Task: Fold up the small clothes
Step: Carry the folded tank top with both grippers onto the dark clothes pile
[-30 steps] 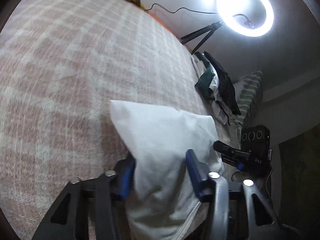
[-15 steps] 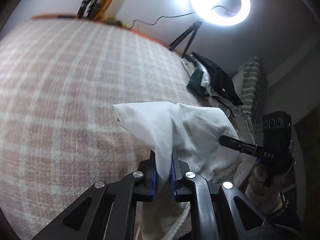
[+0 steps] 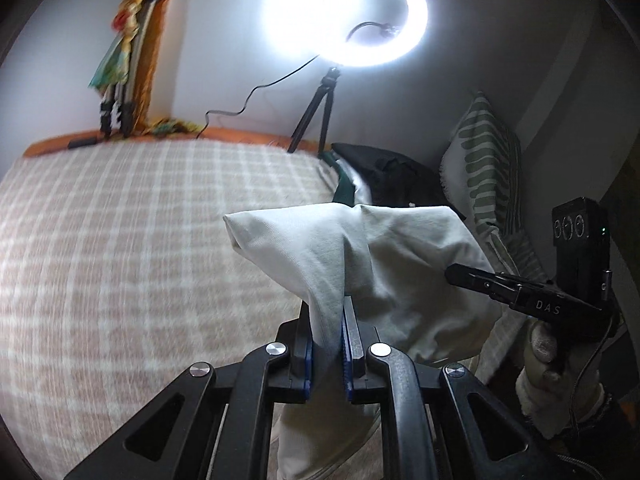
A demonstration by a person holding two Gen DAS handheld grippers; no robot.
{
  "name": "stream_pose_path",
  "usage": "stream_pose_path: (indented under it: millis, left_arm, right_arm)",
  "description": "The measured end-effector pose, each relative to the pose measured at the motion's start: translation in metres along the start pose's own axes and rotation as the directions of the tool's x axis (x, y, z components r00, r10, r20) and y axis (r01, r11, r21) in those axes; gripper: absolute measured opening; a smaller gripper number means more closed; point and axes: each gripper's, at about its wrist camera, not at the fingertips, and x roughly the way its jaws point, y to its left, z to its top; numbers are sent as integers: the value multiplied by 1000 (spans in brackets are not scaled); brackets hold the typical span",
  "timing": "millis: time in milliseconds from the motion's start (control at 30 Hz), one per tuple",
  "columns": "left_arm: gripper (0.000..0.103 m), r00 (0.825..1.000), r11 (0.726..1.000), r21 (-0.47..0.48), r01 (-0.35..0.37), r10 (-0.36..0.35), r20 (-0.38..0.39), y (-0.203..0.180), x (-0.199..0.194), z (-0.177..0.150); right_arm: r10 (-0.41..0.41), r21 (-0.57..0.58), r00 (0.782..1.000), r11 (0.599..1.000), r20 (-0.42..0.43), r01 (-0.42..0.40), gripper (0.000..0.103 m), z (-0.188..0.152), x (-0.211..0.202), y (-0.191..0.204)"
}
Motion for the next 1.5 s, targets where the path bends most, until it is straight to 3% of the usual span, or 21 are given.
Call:
stream_pose_path:
  millis: [300, 867, 1167, 1400, 1500]
  left_arm:
    - [8, 999, 991, 135, -13, 6, 47, -55, 32, 49]
    - [8, 997, 960, 280, 10, -31, 71, -124, 117, 121]
    - [8, 999, 966, 260, -1, -10, 43, -135, 188, 168]
    - [8, 998, 961, 269, -61, 56, 24, -133, 236, 176]
    - [14, 994, 956, 274, -107, 108, 9, -130, 253, 174]
  right_arm:
    - [-178, -71, 978, 980, 110, 186, 12, 38, -42, -17]
    - [-281, -1, 941, 958, 187, 286, 11, 93, -72, -112]
    - [-310, 47, 937, 951, 161, 306, 11, 136, -43, -177]
    - [-339, 53, 935, 941, 104, 335, 11, 150, -5, -215]
    - [-384, 45, 920, 923, 74, 382, 12, 149, 15, -227]
